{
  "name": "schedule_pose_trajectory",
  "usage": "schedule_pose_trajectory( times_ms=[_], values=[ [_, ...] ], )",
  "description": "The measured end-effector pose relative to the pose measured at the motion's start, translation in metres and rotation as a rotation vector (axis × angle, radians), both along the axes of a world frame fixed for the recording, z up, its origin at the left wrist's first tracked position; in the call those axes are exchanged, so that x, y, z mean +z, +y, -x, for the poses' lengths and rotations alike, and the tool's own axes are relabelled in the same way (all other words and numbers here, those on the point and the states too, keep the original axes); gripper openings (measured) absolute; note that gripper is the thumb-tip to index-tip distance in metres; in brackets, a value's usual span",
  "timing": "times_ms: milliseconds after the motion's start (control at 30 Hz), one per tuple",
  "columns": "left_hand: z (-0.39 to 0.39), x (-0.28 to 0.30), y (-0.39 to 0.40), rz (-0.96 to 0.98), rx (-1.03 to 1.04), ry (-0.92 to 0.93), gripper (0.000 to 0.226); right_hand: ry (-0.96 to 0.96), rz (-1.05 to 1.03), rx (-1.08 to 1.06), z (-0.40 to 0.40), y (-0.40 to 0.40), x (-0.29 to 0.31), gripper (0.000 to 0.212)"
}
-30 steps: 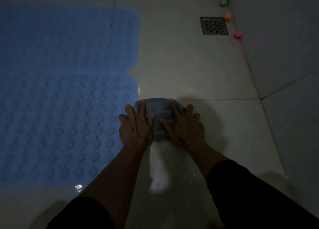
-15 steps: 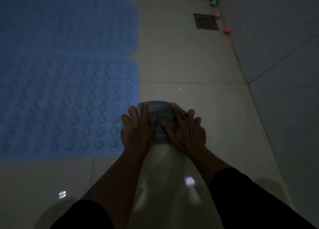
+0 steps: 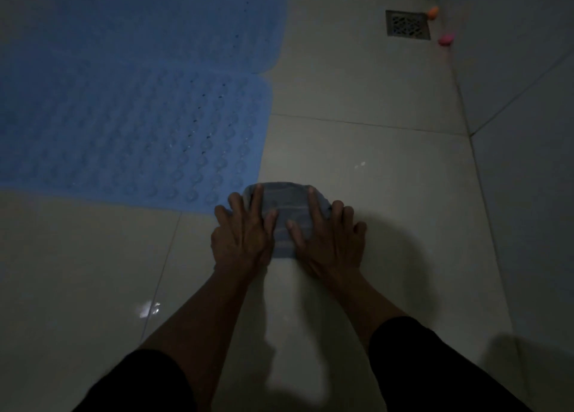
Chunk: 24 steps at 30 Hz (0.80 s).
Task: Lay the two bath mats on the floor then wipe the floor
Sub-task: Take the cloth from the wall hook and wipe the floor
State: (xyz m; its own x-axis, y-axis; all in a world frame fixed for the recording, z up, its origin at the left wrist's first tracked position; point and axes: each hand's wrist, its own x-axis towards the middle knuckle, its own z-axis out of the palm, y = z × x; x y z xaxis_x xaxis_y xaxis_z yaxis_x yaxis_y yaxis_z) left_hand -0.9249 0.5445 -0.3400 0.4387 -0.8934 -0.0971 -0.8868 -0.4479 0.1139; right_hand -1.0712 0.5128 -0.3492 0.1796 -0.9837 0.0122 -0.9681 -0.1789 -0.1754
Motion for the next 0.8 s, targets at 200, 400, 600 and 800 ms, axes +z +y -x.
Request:
schedule_pose_trajectory(
  times_ms=[200, 400, 600, 800],
  values=[
    [0.012, 0.0, 0.034, -0.041, 0.089, -0.006, 0.063, -0.023, 0.054, 0.096, 0.011, 0.028, -0.001, 0.072],
    [0.026, 0.006, 0.067, -0.08, 0.204, 0.011, 0.064, -0.001, 0.059, 0.208, 0.02, 0.049, -0.001, 0.07],
    [0.033, 0.007, 0.093, -0.076, 0.34, 0.033, 0.065, 0.012, 0.134, 0.376, 0.012, 0.059, -0.007, 0.062],
    [0.029, 0.007, 0.106, -0.022, 0.491, 0.073, 0.064, -0.013, 0.224, 0.562, -0.004, 0.047, -0.012, 0.058]
  ],
)
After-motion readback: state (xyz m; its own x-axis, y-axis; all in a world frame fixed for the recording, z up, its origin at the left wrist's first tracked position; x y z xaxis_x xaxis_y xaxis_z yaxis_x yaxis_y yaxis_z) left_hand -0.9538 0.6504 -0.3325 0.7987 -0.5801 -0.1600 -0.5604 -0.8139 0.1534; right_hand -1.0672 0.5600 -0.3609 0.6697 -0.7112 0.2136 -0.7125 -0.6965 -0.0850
